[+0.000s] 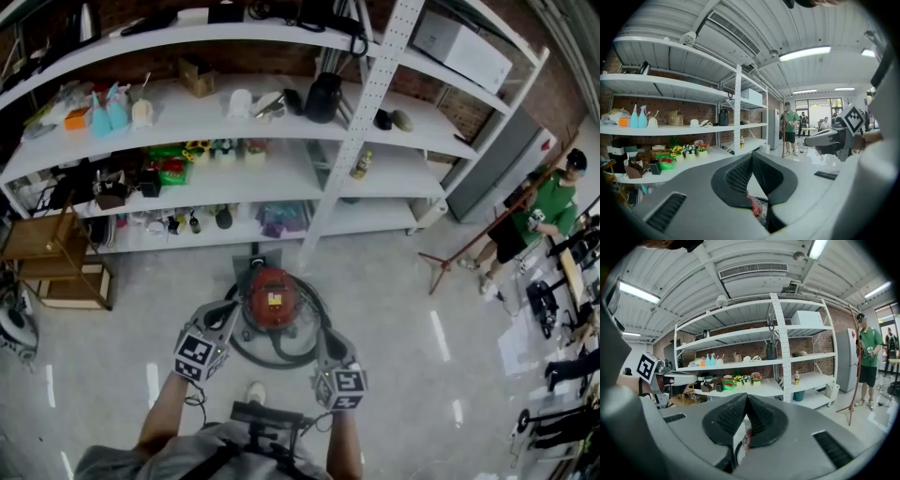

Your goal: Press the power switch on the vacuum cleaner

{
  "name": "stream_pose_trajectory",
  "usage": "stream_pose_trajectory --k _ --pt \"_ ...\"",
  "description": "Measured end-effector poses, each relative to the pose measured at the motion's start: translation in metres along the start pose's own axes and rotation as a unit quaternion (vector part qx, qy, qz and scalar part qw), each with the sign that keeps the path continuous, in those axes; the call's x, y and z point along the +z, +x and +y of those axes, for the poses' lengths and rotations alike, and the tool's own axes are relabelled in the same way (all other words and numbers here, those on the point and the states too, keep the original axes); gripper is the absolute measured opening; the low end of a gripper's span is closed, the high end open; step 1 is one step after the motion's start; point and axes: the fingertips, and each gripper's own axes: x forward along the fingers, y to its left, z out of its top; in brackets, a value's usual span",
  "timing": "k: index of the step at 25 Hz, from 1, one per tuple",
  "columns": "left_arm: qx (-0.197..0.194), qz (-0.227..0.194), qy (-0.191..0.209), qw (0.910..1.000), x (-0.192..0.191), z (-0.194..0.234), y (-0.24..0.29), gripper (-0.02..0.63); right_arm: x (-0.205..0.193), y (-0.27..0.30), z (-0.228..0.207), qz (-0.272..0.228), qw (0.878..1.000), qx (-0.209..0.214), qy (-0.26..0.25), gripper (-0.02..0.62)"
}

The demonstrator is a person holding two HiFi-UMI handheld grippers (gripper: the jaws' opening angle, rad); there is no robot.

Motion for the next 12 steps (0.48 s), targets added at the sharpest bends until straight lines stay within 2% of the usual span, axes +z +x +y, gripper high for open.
stream_pose_trajectory --k 12 --pt "0.026 0.019 -0.012 0.9994 -0.009 0.012 0.039 0.008 0.002 0.041 -0.025 0.009 0.999 0.03 0.012 0.011"
